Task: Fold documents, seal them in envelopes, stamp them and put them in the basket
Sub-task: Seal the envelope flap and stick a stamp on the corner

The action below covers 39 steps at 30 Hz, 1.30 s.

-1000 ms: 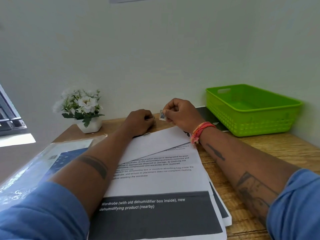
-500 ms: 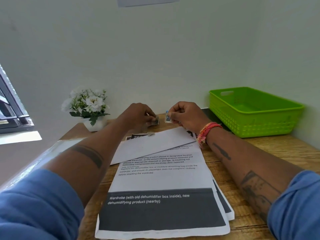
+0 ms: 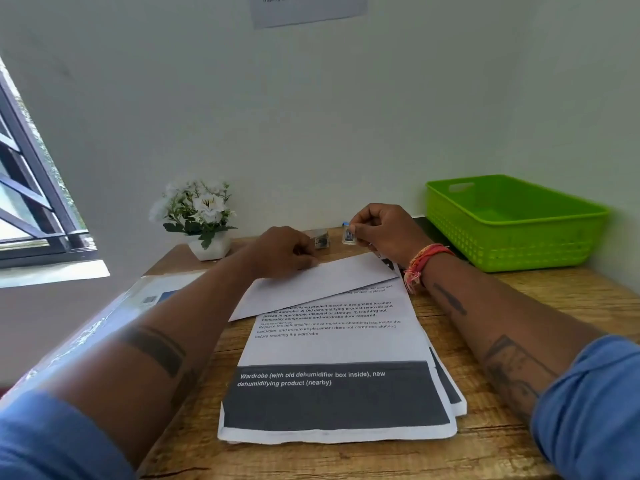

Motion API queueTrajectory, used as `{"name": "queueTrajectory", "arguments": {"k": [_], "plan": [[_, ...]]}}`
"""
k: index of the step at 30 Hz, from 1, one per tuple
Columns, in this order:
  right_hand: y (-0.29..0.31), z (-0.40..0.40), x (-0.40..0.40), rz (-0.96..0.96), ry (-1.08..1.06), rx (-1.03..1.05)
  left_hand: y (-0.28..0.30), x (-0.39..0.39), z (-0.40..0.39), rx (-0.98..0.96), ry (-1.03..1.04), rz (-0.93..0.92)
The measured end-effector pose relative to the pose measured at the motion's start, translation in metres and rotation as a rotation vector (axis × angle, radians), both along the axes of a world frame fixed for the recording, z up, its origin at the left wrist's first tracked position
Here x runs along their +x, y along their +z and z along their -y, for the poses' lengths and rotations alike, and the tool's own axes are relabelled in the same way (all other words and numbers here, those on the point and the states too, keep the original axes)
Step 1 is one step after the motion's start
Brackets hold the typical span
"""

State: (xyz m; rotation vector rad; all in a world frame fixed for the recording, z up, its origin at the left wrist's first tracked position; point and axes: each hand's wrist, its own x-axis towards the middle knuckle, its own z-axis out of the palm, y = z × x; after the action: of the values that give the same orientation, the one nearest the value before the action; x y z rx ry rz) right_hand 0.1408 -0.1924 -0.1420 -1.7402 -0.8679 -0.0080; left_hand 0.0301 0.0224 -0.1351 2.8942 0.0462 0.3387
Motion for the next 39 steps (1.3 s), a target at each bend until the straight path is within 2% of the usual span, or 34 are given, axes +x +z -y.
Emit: {"name": "queueTrajectory", "arguments": {"k": [6, 13, 24, 30, 39], "plan": [[0.000, 0.000, 0.002, -0.004, -0.020, 0.015, 0.007, 0.016, -0.008, -0.057, 0.080, 0.174], [-0.001, -0.002, 0.005, 0.001, -0.040, 0.004, 0.011, 0.046, -0.009, 0.000, 0.025, 0.077], [-0.001, -0.001, 0.006, -0.011, -0.025, 0.008, 0.004, 0.074, -0.013, 0.250, 0.160, 0.015], [-0.002, -0.003, 0.007, -0.027, 0.007, -0.004, 0.008, 0.082, -0.010, 0.286, 0.210, -0.005], [-0.001, -0.001, 0.006, -0.038, 0.023, -0.018, 0.014, 0.079, -0.009, 0.213, 0.144, -0.041]]}}
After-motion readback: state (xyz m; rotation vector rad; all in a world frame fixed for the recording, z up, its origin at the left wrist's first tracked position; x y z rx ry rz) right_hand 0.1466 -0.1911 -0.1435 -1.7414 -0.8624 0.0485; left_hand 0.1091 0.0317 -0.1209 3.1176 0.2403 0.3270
